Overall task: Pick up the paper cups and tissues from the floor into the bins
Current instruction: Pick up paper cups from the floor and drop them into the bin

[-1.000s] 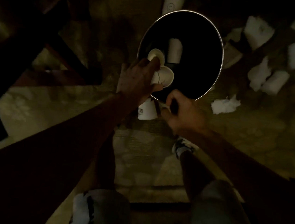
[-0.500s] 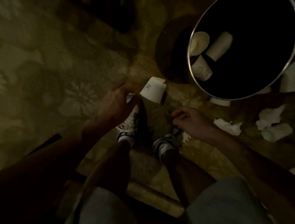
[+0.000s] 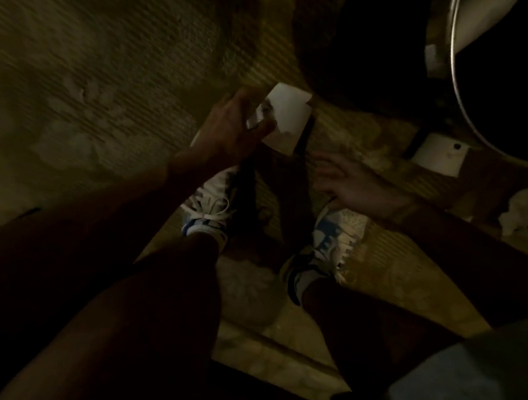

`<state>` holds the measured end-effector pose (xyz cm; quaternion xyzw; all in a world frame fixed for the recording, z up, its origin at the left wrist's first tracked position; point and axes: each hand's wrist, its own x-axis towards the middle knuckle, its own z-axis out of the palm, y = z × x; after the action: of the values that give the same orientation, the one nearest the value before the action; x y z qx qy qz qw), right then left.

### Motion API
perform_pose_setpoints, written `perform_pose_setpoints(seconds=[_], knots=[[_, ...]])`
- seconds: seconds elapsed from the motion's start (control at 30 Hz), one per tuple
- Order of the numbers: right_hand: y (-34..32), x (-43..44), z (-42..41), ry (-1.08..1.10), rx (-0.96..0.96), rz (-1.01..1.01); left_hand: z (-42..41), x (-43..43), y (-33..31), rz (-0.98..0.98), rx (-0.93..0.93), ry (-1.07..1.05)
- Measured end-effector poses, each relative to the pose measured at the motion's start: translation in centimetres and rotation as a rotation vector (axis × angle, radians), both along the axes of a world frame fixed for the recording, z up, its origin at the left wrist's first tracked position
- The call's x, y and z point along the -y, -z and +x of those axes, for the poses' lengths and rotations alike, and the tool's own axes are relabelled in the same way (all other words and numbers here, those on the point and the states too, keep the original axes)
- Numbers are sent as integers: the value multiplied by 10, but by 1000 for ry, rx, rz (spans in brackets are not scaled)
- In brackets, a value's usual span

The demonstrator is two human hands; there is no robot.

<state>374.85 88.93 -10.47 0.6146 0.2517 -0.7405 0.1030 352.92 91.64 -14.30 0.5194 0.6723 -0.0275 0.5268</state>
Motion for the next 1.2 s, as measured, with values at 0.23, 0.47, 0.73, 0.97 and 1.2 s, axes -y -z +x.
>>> perform_pose_setpoints(seconds=[0.23,0.47,0.73,0.97,1.2], knots=[[42,-36,-1,-14,-16,118,15,-19,42,-29,4,89],[64,-17,2,178,-14,172,40,-8,58,56,184,29],[64,14,25,482,173,303,70,-10,65,-85,344,214],[62,31,45,416,241,561,98,-7,52,-103,430,167],[63,58,61,455,215,581,119,-11,47,-100,437,345]])
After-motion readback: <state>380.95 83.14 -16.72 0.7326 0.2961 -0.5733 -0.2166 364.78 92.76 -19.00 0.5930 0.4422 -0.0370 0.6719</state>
